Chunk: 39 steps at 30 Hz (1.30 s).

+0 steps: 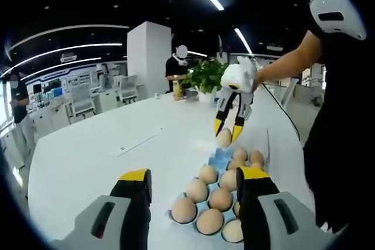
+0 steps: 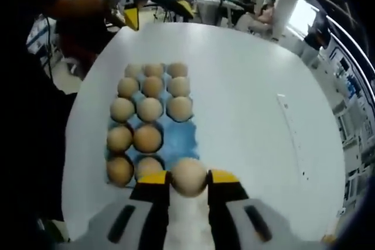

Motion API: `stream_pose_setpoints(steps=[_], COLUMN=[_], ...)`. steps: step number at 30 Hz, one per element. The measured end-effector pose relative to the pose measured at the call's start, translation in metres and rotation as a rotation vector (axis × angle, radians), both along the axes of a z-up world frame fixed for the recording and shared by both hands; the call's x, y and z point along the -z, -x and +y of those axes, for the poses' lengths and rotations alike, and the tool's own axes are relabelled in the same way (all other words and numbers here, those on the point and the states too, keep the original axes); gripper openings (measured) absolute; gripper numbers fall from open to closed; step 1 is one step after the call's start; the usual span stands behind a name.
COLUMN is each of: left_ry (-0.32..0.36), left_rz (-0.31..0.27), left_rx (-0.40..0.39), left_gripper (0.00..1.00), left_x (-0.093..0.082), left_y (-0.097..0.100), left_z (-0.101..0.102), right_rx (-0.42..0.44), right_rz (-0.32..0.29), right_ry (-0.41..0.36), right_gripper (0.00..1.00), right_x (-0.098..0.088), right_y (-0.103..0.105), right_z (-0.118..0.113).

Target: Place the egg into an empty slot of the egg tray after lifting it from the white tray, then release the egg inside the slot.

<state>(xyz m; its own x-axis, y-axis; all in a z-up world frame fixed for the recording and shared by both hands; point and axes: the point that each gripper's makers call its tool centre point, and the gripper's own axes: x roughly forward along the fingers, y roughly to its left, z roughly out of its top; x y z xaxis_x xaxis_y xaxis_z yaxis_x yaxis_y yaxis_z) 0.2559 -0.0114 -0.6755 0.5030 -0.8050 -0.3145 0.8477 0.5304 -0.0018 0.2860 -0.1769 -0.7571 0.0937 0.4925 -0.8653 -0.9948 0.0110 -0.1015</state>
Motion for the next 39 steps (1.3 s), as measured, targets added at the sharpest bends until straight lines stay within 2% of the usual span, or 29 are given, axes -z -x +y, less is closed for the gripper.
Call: stream_pose_setpoints(steps=[20, 39], left_ry=[0.003, 0.006], left_rz=[-0.001, -0.001], left_rx=[-0.002, -0.009], left_gripper=[0.59, 0.59], left_x=[-0.001, -0.001], left_y=[-0.001, -0.001], left_z=[0.003, 0.005], right_rx=[-0.069, -0.102], right_rz=[0.009, 0.037], right_ry=[-0.009, 0.021], right_gripper=[0.24, 0.24], right_x=[0.009, 0.027], right_y=[0.006, 0.006], right_z=[0.033, 0.048])
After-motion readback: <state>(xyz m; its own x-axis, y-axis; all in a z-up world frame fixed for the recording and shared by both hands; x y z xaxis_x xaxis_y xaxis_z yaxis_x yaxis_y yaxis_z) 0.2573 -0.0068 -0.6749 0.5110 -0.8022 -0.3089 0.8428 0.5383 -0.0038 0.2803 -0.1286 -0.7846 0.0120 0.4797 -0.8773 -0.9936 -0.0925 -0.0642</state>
